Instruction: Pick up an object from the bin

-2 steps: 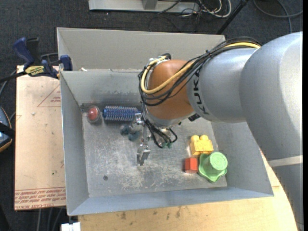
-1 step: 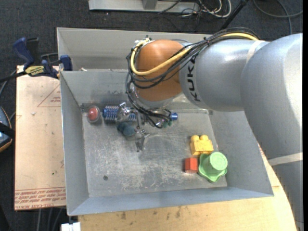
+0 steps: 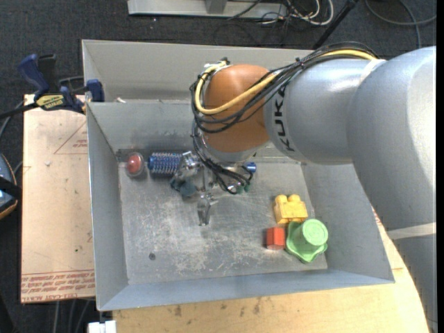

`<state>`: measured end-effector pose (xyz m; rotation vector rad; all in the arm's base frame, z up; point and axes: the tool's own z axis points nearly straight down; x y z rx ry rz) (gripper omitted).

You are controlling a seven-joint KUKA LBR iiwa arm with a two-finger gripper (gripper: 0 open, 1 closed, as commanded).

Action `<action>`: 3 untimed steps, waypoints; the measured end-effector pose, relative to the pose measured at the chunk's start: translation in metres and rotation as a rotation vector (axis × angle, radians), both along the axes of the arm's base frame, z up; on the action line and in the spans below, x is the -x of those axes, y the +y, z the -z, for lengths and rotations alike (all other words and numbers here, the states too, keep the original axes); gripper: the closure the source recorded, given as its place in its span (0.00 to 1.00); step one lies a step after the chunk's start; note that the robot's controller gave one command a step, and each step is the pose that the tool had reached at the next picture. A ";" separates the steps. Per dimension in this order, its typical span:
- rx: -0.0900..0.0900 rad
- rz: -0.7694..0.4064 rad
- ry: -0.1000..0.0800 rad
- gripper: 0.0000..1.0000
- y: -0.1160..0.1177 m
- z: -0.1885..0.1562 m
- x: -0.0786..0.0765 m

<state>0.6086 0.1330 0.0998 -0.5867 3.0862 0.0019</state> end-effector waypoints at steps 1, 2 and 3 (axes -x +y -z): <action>-0.007 0.378 0.002 0.00 -0.012 0.024 -0.009; -0.005 0.648 -0.006 0.00 0.005 0.024 -0.002; -0.010 0.650 -0.012 1.00 0.005 0.022 -0.004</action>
Offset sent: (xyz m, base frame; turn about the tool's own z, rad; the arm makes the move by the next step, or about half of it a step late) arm 0.0077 -0.0168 -0.0298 0.3829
